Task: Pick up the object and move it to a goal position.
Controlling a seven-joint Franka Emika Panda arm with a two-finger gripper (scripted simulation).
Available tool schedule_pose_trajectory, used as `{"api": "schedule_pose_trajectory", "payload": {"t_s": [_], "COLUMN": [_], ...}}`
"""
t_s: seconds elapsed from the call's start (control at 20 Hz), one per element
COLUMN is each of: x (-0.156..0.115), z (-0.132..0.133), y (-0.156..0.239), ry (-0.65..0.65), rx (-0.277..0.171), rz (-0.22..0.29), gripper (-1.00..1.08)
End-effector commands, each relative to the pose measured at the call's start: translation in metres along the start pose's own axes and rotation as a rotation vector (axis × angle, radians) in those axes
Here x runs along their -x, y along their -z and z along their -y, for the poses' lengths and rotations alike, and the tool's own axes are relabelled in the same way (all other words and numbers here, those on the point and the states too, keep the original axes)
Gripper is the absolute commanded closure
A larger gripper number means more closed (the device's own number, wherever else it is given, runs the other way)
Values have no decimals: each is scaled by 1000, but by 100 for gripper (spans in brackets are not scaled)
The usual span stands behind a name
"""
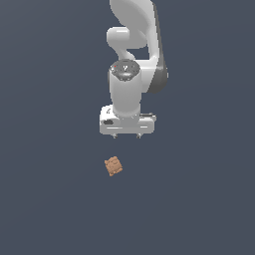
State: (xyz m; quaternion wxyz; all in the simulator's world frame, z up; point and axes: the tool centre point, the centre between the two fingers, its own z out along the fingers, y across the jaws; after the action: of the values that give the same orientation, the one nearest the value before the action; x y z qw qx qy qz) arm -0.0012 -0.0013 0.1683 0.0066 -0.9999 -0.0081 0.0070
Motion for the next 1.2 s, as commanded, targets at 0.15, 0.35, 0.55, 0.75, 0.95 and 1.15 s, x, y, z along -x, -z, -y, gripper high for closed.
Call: {"api": "schedule_pose_trajectory", "payload": {"t_s": [0.15, 0.35, 0.55, 0.75, 0.95, 1.15], "x": [-10, -22, -36, -49, -60, -67], "z": [-7, -16, -27, -39, -50, -58], "y": [-8, -18, -31, -45, -58, -67], "ry": [60, 128, 215, 308, 382, 436], "rx": [4, 7, 11, 14, 15, 16], "rz": [-1, -2, -4, -6, -7, -9], "gripper": [-92, -92, -92, -92, -92, -92]}}
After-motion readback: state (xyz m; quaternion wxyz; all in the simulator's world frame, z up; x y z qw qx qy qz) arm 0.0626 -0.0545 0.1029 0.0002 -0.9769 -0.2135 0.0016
